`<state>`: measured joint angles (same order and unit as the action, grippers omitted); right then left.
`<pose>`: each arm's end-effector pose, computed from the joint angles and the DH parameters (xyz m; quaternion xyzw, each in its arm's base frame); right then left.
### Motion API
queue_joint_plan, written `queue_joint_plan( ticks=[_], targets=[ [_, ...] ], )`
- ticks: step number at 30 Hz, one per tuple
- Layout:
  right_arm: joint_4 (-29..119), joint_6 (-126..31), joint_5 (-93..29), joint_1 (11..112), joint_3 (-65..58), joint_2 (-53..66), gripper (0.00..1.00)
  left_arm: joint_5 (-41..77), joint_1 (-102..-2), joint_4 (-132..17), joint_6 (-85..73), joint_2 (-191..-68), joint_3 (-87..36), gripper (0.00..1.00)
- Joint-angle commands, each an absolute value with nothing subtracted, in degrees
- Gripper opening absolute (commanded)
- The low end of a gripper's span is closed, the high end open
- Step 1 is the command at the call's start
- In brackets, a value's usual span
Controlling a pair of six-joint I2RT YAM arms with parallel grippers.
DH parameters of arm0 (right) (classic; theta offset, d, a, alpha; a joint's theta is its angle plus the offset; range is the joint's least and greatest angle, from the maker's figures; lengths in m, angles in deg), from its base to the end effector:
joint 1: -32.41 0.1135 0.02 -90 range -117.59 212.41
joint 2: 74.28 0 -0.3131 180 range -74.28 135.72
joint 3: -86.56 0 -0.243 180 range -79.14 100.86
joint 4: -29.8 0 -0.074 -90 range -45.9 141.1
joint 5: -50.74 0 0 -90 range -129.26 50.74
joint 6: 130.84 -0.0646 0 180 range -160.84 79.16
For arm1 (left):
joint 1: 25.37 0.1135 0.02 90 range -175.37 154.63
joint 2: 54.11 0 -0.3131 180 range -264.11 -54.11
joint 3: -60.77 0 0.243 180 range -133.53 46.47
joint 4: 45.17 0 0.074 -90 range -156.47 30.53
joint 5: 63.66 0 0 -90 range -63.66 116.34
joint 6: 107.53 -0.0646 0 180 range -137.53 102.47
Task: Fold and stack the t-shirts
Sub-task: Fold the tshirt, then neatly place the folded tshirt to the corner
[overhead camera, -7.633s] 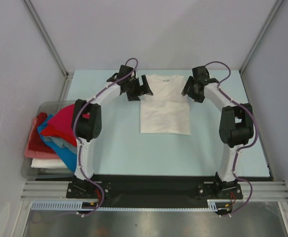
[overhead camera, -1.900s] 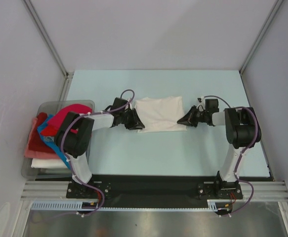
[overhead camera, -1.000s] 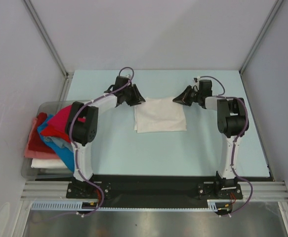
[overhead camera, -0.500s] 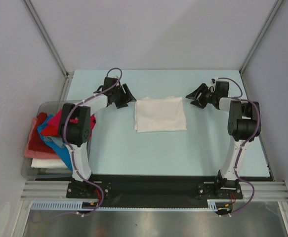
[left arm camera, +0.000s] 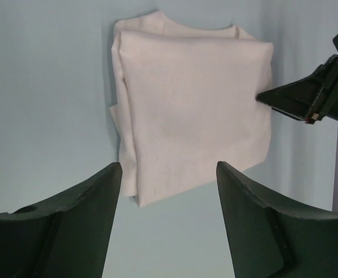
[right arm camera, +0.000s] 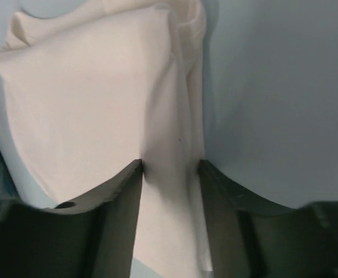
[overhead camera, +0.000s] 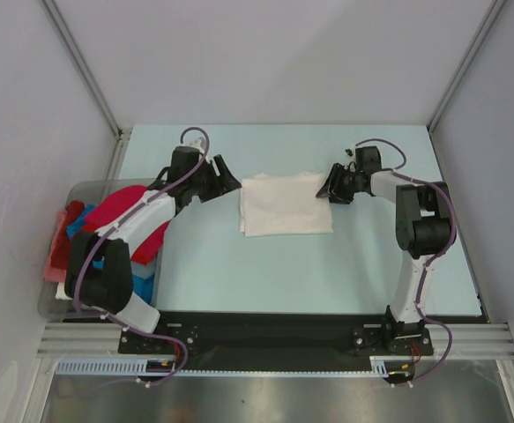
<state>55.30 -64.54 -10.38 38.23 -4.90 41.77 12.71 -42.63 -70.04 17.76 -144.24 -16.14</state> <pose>0.4461 0.0768 0.1783 0.0646 0.9195 0.3069 0.2368 0.3440 -0.1228 0.2866 -0.0886 0.8899 -0.2880 0.3424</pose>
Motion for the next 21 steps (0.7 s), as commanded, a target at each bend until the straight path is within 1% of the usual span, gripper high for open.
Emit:
queue_joint_plan(
  ticks=[1,3,5,6,7,8,9,12,13,14,15,16,17,18,19,20,21],
  targets=[
    [60.3,-60.9,-16.0,39.2,-2.7,40.8,0.46,14.0,-43.0,-70.0,15.9,-135.9,-14.2,0.72],
    [61.8,-60.4,-16.5,39.4,-2.4,40.9,0.40,13.9,-43.3,-70.7,16.0,-134.3,-13.2,0.72],
    [62.6,-60.2,-17.5,39.3,-2.6,40.9,0.38,13.9,-43.7,-71.7,15.9,-132.4,-12.9,0.72],
    [63.1,-59.9,-17.5,39.2,-2.8,40.7,0.33,13.7,-43.7,-72.1,15.9,-131.8,-12.7,0.72],
    [63.0,-59.6,-17.3,39.0,-3.1,40.3,0.26,13.5,-44.1,-72.3,15.9,-131.2,-12.4,0.72],
    [63.1,-59.4,-17.2,38.8,-3.5,40.1,0.17,13.4,-44.3,-72.5,15.9,-130.1,-12.0,0.72],
    [64.4,-59.0,-17.5,38.0,-3.2,40.2,0.00,13.4,-44.4,-72.7,15.9,-129.6,-11.7,0.71],
    [69.7,-58.0,-22.7,35.0,-1.3,40.2,0.00,13.3,-45.3,-73.1,16.0,-127.6,-10.4,0.71],
    [71.1,-57.6,-26.7,31.2,-0.8,40.0,0.00,13.2,-45.8,-73.1,16.0,-127.1,-10.0,0.71],
    [72.7,-56.8,-30.5,29.8,0.3,39.5,0.00,13.2,-46.0,-73.2,15.9,-126.7,-9.3,0.71],
    [75.1,-56.5,-35.2,28.1,0.7,38.1,0.03,13.2,-46.2,-73.2,16.0,-125.8,-9.0,0.71],
    [76.1,-56.5,-44.2,25.1,1.1,37.1,0.06,13.1,-46.4,-73.4,15.9,-125.5,-8.2,0.71],
    [76.5,-57.2,-46.6,23.5,1.4,36.5,0.09,13.0,-46.4,-73.3,15.9,-125.2,-7.9,0.71],
    [76.6,-58.1,-48.5,22.0,1.8,35.3,0.27,12.8,-46.6,-73.0,15.9,-124.8,-7.3,0.71],
    [76.7,-59.0,-53.2,19.5,2.1,34.9,0.43,12.7,-46.6,-73.1,15.8,-124.3,-6.8,0.71],
    [77.1,-61.2,-55.9,18.7,2.6,34.4,0.55,12.8,-46.6,-73.4,15.5,-124.2,-6.7,0.71],
    [77.3,-62.4,-63.1,18.3,3.5,32.9,0.74,12.5,-46.7,-73.9,15.3,-124.2,-6.8,0.71]
  ],
)
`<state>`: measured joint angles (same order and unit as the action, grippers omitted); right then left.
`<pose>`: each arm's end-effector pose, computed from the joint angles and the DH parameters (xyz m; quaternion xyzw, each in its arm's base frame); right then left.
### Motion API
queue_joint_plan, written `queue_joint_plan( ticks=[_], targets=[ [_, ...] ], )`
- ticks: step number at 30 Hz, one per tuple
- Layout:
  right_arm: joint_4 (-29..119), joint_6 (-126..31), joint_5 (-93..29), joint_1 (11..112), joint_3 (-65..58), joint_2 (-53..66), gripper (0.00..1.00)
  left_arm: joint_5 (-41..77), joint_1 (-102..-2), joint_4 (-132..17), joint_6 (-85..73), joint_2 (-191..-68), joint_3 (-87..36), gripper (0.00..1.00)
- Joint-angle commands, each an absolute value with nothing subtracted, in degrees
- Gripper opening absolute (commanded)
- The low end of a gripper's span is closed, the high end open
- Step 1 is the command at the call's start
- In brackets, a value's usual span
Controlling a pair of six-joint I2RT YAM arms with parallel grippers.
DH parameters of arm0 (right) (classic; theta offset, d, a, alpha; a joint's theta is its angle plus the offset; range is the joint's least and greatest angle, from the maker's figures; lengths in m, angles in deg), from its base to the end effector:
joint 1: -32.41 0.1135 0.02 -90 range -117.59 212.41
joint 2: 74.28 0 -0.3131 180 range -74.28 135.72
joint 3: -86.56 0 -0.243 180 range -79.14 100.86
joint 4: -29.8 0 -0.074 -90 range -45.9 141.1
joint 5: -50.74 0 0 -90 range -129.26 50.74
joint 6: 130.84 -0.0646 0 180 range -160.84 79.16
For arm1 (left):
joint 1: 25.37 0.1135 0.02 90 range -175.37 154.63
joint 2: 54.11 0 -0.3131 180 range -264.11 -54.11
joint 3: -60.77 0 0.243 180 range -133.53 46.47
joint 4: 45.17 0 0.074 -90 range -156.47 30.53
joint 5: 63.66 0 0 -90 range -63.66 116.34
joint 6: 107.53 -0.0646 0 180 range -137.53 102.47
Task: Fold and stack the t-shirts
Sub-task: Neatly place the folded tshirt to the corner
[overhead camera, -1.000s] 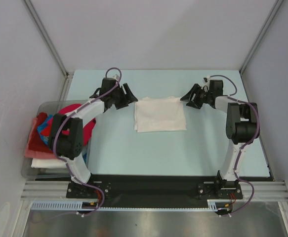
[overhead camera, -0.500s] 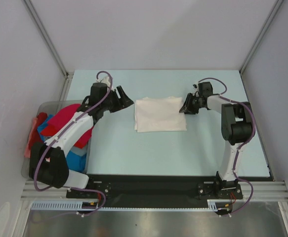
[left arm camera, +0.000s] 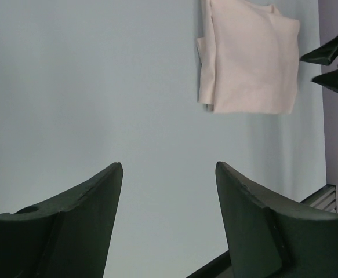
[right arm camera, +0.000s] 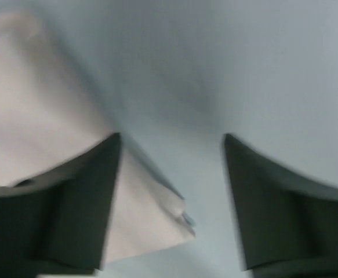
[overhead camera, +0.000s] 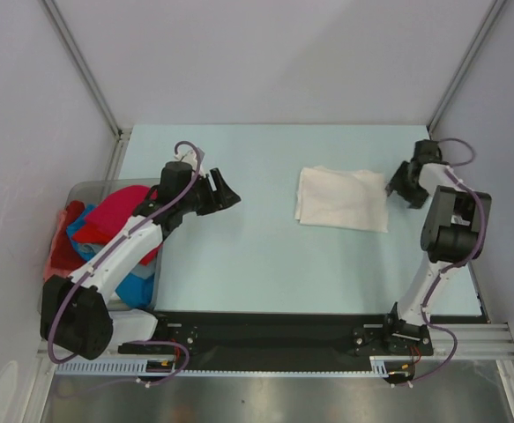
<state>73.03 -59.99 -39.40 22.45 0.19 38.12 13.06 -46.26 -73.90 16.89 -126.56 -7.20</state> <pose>0.4279 -0.0753 0.2024 0.2441 0.9391 0.0182 0.2412 0.2585 -0.1145 0.3181 -0.0483 0.8742 -0.3093 0.3712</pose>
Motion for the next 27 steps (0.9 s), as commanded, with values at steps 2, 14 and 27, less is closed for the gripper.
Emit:
queue_joint_plan(
  ticks=[2,14,27],
  targets=[
    [78.7,-65.4,-68.8,18.3,4.3,30.8,0.96,13.0,-47.0,-75.3,14.2,-123.6,-7.1,0.71],
    [70.4,-59.4,-52.8,38.6,-2.2,20.7,0.95,17.1,-47.7,-79.2,13.4,-114.8,-4.9,0.76],
    [66.5,-65.1,-41.0,58.2,7.8,36.5,0.72,19.9,-47.7,-82.2,12.9,-111.0,-4.9,0.77]
  ],
)
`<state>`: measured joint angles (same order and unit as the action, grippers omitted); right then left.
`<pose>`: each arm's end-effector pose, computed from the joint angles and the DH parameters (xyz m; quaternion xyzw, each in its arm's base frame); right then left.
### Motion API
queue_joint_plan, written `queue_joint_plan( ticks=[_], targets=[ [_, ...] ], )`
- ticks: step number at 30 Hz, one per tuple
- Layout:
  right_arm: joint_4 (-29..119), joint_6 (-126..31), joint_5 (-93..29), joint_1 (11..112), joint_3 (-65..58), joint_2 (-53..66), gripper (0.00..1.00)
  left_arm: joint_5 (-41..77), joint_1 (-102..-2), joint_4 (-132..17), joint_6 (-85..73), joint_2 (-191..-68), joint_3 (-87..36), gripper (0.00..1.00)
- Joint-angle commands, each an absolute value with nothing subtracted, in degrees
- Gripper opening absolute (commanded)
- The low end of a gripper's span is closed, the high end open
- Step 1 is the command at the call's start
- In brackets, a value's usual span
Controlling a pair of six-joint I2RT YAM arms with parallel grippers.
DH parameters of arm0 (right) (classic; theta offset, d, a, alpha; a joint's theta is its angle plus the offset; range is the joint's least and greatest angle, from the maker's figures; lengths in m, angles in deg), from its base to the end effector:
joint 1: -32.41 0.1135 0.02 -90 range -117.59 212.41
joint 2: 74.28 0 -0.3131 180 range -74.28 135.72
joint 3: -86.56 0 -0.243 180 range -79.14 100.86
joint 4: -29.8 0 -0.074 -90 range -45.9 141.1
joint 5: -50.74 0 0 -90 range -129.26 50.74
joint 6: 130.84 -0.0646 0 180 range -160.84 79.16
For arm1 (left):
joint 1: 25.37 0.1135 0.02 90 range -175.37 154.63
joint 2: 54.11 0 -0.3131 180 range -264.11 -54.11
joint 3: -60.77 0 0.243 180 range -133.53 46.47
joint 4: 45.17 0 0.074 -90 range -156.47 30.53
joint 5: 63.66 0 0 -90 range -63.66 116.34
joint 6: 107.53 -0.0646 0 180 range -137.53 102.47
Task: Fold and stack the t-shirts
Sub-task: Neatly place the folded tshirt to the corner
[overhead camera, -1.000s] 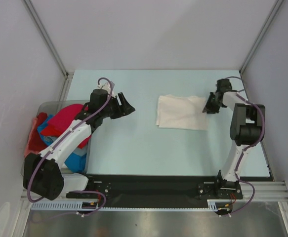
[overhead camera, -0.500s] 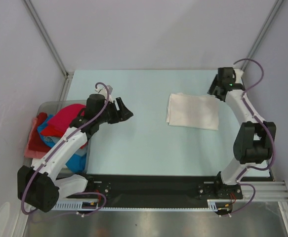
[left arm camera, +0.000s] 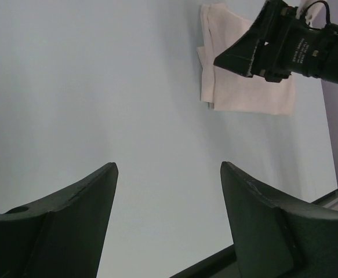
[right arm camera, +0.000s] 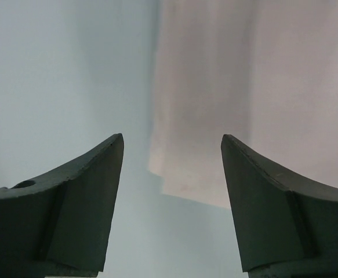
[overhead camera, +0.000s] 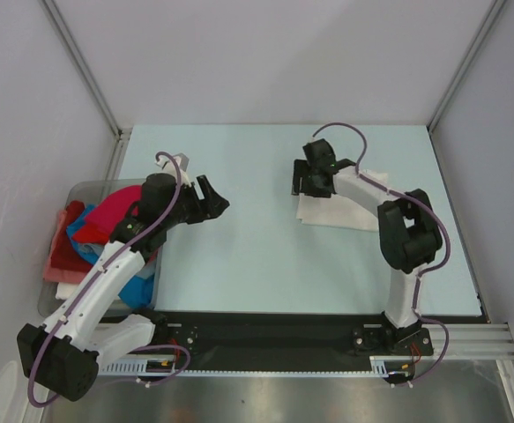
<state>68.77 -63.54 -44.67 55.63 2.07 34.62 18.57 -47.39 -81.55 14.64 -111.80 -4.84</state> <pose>0.4089 0.1688 0.2439 0.0109 0.9455 0.0846 0.3141 0.1957 -0.0886 0.3458 -0.0413 0.8570 -0.2843 0.4279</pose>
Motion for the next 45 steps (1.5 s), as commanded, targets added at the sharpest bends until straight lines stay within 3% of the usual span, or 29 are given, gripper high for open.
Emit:
queue_joint_plan(
  ticks=[1,4,18,22,30,35,37,40,41,44,45],
  targets=[
    [66.6,-65.4,-40.7,58.8,8.8,38.8,0.71,20.2,-47.7,-82.5,12.8,-111.0,-5.0,0.77],
    [67.9,-66.5,-40.6,60.9,12.4,42.9,0.64,20.6,-47.7,-82.7,12.7,-111.2,-4.9,0.77],
    [74.1,-67.7,-50.6,62.0,12.5,48.6,0.57,20.1,-47.7,-81.8,13.0,-111.4,-4.2,0.77],
    [74.5,-66.2,-52.6,59.8,8.3,45.6,0.54,20.4,-47.7,-82.2,12.6,-111.2,-4.2,0.77],
    [72.7,-58.1,-54.3,53.3,-4.1,34.7,0.59,20.6,-47.7,-82.3,12.9,-110.9,-4.4,0.78],
    [71.7,-57.1,-54.0,51.9,-8.7,26.6,0.66,20.8,-47.7,-82.4,13.2,-110.0,-4.2,0.78],
    [69.3,-56.8,-50.5,53.0,-9.9,23.9,0.82,21.2,-47.7,-83.5,12.8,-109.8,-4.8,0.78],
    [66.1,-56.0,-47.9,56.6,-12.3,18.1,0.90,21.5,-46.6,-85.3,11.7,-110.1,-6.0,0.82],
    [65.3,-56.1,-48.4,58.0,-13.8,15.5,1.00,21.8,-45.7,-86.3,11.4,-109.9,-6.1,0.83],
    [61.9,-56.9,-55.4,63.3,-17.9,11.0,1.00,25.4,-45.1,-87.8,11.0,-106.8,-5.7,0.91],
    [60.5,-56.6,-56.0,64.3,-21.9,7.2,1.00,26.2,-45.0,-88.0,11.0,-105.7,-5.3,0.99]
  ],
)
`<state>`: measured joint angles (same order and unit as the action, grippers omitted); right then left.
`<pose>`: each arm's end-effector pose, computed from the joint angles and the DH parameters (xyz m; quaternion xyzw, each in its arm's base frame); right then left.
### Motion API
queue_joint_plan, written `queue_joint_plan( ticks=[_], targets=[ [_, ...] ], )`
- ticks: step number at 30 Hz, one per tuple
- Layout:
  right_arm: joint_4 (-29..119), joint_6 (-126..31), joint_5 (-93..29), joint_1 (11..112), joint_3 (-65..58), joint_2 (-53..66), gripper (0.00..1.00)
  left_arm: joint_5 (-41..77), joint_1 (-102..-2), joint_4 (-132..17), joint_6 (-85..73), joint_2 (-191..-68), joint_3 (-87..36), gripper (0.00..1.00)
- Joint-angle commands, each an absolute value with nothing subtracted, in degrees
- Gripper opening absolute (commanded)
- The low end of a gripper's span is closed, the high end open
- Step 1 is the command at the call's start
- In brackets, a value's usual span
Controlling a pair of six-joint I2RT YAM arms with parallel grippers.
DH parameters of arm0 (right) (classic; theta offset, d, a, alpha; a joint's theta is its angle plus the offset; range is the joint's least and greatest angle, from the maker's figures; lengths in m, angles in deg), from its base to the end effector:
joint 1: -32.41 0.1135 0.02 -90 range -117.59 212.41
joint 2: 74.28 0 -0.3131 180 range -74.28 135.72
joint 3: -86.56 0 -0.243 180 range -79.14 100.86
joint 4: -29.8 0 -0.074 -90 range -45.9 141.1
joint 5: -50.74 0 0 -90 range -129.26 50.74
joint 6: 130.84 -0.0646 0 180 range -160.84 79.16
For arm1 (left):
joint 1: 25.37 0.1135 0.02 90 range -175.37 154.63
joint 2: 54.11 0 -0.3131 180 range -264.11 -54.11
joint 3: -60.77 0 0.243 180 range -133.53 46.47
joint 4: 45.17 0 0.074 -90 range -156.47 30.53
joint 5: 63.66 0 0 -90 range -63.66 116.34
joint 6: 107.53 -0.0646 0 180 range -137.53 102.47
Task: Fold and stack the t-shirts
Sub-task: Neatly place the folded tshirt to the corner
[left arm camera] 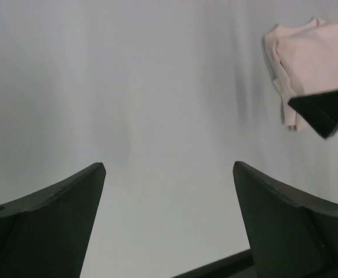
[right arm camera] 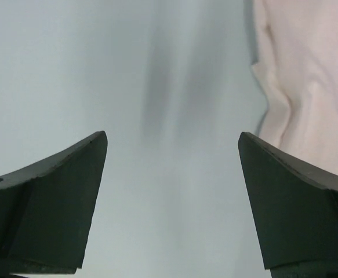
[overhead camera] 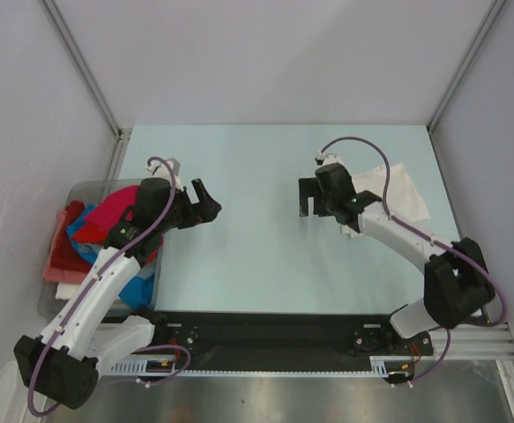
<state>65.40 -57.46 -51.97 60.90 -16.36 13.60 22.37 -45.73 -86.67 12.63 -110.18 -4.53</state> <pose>0.3070 0.1505 0.2816 -0.0545 0.9221 0.0467 0.3803 0.1880 -0.0745 0.3383 -0.0581 0.8735 -0.2333 0.4234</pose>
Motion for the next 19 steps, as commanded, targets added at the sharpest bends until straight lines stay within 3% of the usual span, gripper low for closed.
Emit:
queue_joint_plan(
  ticks=[1,10,19],
  targets=[
    [57.3,-56.4,-56.7,66.0,-23.8,5.5,1.00,29.3,-45.0,-88.0,11.1,-103.4,-4.3,1.00],
    [37.6,-59.6,-52.4,66.4,-46.6,-10.3,1.00,33.2,-44.8,-87.7,11.8,-96.0,2.9,1.00],
    [34.6,-60.9,-53.2,66.4,-53.9,-17.1,0.99,32.4,-44.8,-86.8,12.8,-92.3,5.9,1.00]
  ],
)
